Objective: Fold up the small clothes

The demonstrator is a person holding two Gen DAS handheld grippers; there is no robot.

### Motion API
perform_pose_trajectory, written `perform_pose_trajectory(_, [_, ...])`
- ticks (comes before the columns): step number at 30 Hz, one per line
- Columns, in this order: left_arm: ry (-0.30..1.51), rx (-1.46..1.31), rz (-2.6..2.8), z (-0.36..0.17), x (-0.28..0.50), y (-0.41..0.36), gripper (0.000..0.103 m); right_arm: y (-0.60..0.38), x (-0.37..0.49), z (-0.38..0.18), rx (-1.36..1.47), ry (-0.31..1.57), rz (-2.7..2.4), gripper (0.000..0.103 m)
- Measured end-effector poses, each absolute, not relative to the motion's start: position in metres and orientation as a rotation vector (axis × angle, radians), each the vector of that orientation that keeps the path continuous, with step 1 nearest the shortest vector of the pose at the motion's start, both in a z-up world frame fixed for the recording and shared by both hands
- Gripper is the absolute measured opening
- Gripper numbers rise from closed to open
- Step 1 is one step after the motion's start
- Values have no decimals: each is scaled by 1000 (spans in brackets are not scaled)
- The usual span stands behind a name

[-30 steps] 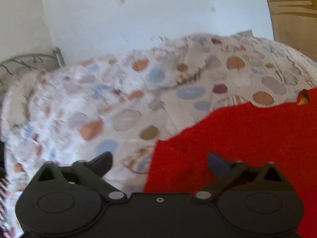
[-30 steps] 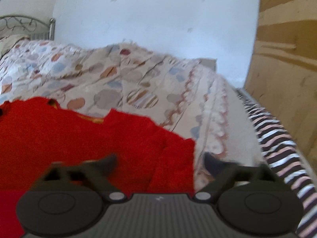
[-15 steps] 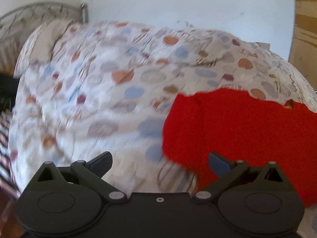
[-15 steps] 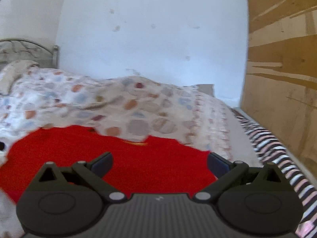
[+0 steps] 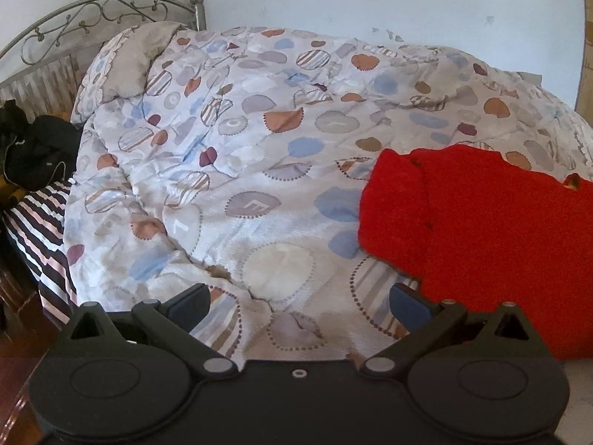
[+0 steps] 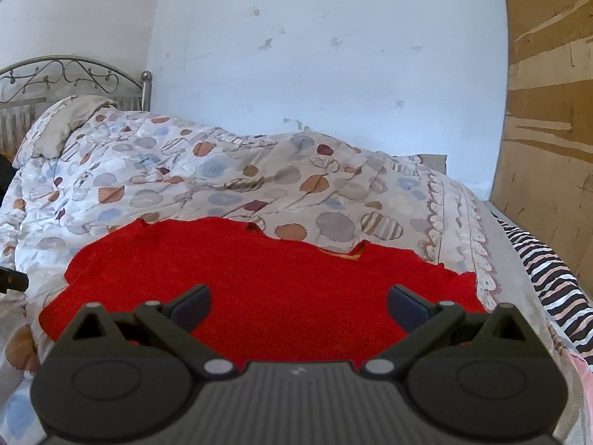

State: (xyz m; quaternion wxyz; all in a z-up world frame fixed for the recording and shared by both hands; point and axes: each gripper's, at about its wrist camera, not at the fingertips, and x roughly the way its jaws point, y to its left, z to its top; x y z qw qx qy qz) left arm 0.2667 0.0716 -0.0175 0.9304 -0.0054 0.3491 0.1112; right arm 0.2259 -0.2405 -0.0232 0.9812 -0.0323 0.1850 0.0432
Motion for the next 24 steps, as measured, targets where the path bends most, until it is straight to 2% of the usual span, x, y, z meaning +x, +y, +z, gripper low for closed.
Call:
perform_pose_trajectory(9, [765,-92,192,-18,269,66,102,-240,247,-48,-98,449,46,103])
perform_pose_trajectory(15, [801,-137,194,-24,273,65,102,-259,255,-64,28,506,86,103])
perform_pose_trajectory(24, [828,-168,166,-28,276,60,102,-264,252,-71,63,485,101,103])
